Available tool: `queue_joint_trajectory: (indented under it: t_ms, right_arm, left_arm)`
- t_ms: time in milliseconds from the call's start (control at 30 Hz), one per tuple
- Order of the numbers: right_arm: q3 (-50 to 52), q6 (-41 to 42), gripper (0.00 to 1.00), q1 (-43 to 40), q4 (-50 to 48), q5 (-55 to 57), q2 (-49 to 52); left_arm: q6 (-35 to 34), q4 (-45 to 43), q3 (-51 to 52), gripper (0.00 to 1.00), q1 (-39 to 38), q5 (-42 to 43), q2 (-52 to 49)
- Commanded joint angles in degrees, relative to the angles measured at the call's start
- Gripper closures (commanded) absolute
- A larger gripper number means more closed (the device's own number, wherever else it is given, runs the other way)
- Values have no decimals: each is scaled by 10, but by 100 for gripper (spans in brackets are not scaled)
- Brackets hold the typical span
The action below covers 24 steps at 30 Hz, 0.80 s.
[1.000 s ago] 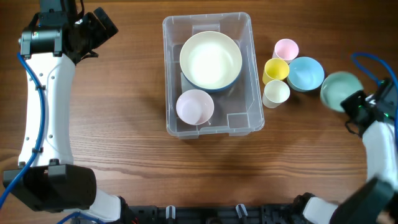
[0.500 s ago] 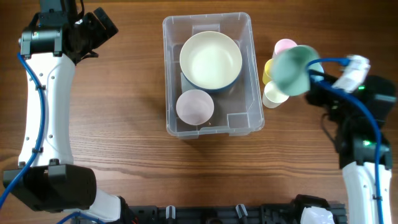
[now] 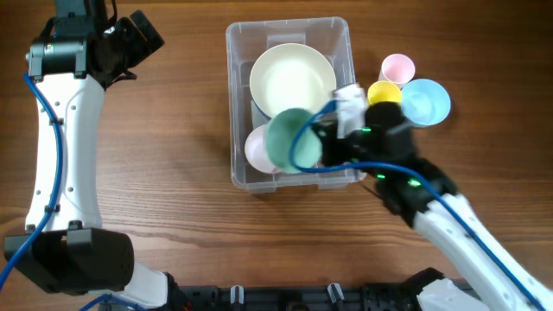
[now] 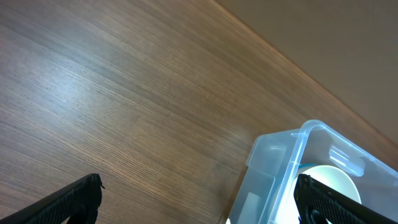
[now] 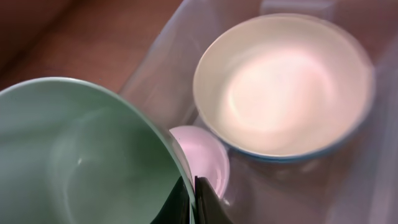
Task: Pack container
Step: 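Lift the mint green bowl and place it onto the pink bowl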
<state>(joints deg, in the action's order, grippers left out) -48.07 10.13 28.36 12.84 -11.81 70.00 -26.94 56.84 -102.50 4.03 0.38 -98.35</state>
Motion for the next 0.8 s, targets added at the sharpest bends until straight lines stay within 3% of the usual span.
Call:
queue_joint_trajectory:
  t_ms: [0, 167, 233, 467, 567, 633, 667, 767]
  right_arm:
    - [-8, -10, 96, 44, -32, 48, 57]
    - [-8, -10, 95, 68, -78, 50, 107]
    - [-8, -11, 89, 68, -91, 59, 113]
    - [-8, -11, 90, 68, -114, 73, 113]
    - [-8, -11, 84, 68, -113, 73, 113]
    - [-8, -12, 66, 68, -113, 73, 113]
    - [-8, -12, 62, 68, -113, 73, 113]
    - [-8, -11, 55, 68, -111, 85, 113]
  left_arm:
    - [-5, 0, -6, 0, 3, 6, 13]
    - [-5, 0, -6, 0, 3, 6, 13]
    - [-5, 0, -6, 0, 3, 6, 13]
    - [-5, 0, -6, 0, 3, 6, 13]
    - [-5, 0, -6, 0, 3, 6, 13]
    - [-5, 0, -6, 0, 3, 6, 13]
    - [-5, 0, -6, 0, 3, 6, 13]
    - [-5, 0, -6, 0, 3, 6, 13]
